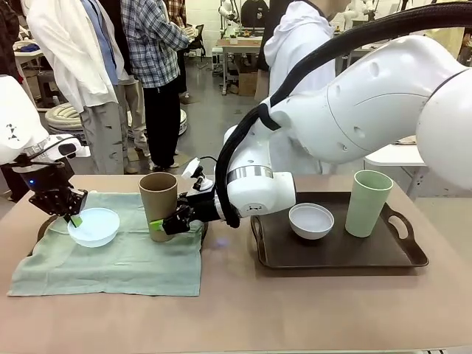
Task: Set up a tray with a mat and arrange the tableware.
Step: Place the Picnic Bowl and Reusable plastic cup back onto the Handle tray in front of the human's position.
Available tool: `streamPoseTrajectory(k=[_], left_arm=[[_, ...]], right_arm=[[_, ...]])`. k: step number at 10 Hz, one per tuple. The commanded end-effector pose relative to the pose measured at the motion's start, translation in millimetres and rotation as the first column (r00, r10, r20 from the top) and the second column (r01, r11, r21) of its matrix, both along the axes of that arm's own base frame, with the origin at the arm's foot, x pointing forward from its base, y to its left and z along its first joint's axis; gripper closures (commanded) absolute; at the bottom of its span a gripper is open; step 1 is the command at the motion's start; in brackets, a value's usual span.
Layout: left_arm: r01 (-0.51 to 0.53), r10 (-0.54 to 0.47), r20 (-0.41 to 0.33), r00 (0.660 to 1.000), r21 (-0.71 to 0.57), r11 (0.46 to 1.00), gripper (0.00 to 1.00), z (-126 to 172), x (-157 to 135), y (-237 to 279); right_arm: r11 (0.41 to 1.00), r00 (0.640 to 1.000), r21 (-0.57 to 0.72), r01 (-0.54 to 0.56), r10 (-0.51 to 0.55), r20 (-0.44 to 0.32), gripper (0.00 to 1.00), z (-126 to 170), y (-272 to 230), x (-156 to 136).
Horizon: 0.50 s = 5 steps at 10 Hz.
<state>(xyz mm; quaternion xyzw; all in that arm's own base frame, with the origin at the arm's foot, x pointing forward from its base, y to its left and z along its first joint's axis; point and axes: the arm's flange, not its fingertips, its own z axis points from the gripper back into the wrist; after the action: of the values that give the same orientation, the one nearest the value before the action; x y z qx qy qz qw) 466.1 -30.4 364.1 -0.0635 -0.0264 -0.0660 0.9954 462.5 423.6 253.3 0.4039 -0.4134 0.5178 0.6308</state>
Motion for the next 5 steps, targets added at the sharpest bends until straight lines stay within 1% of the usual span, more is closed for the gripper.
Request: streamPoseTrajectory(k=[1,3,4,5], left_arm=[[-0.018,0.017,-0.019,1.000,-0.021,1.000,0.00,4.2,2.1,0.1],[-0.026,0.026,-0.021,0.999,-0.022,0.999,0.00,11.6,-0.2,5.2],[-0.024,0.024,-0.017,1.000,-0.019,1.000,0.54,18.7,-2.7,8.0],[-0.023,0.023,-0.009,1.000,-0.008,1.000,0.45,26.0,-6.6,10.2]], right_arm=[[0.996,1.000,-0.087,-0.003,0.003,0.006,0.00,-8.1,3.9,1.7],[0.981,1.000,-0.195,0.022,-0.024,-0.006,0.00,-1.1,0.9,-2.7],[0.961,0.999,-0.276,0.032,-0.043,-0.032,0.00,7.3,-2.2,-7.1],[0.945,0.997,-0.324,0.044,-0.060,-0.040,0.00,20.8,-8.2,-12.9]])
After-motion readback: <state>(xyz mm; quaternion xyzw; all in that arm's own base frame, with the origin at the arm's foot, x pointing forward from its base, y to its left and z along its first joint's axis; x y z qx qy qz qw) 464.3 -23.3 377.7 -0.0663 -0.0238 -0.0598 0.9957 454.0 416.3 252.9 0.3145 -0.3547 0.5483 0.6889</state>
